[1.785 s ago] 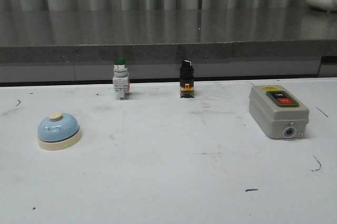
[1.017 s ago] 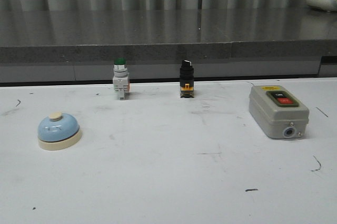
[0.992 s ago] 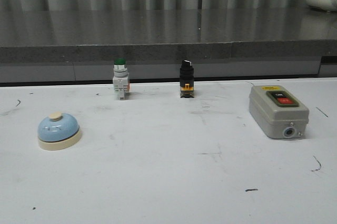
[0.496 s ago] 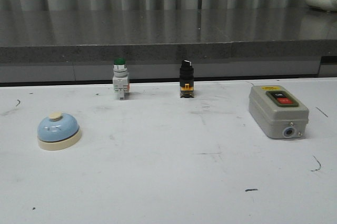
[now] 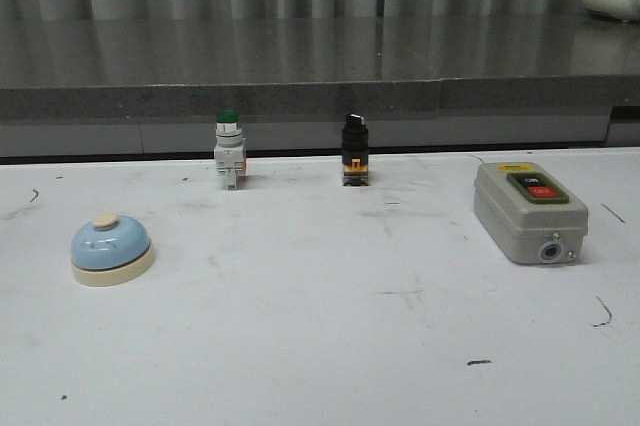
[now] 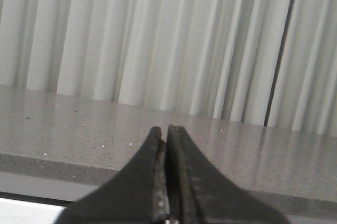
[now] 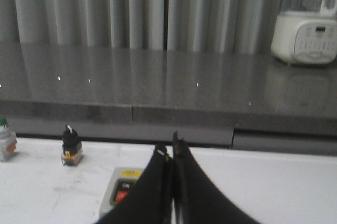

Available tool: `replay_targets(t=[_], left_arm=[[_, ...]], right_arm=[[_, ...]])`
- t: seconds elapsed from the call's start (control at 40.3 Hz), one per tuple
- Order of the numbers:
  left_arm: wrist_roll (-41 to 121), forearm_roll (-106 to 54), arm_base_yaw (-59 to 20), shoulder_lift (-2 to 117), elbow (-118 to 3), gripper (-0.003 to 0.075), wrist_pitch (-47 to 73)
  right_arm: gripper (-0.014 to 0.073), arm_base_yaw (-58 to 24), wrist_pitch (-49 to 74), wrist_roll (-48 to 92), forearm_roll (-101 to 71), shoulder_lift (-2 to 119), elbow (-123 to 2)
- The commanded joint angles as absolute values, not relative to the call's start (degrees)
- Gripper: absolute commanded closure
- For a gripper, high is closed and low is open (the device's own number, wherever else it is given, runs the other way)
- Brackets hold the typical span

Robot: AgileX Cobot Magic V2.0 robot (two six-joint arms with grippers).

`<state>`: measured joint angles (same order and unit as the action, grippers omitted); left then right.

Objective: Place and press bell with both arms

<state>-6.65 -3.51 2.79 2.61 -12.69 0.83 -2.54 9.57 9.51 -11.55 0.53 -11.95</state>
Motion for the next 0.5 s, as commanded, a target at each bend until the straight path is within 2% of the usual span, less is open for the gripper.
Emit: replay_targets(t=[0.0, 0.149, 0.372, 0.446, 0.471], left_arm=[[-6.6, -3.5, 2.8, 8.8, -21.0, 0.074, 4.6], [-6.4, -3.5, 2.8, 19.3, -29.5, 0.074, 13.0], [-6.4, -3.5, 2.8, 25.9, -32.1, 0.0732, 12.3], [-6.4, -3.5, 2.8, 26.3, -32.1, 0.0664, 12.2], [-6.4, -3.5, 2.8, 26.3, -32.1, 0.0613, 11.8]], right_arm=[[0.0652, -2.2, 9.1, 9.6, -11.9, 5.7, -19.5], [0.0652, -2.2, 13.3, 9.6, -11.9, 16.0, -27.5], [0.0652, -2.2, 14.3, 9.6, -11.9, 23.5, -31.8], [0.0652, -2.2, 14.3, 9.6, -11.9, 23.6, -31.7], [0.0652, -2.2, 14.4, 9.6, -11.9, 23.6, -31.7]])
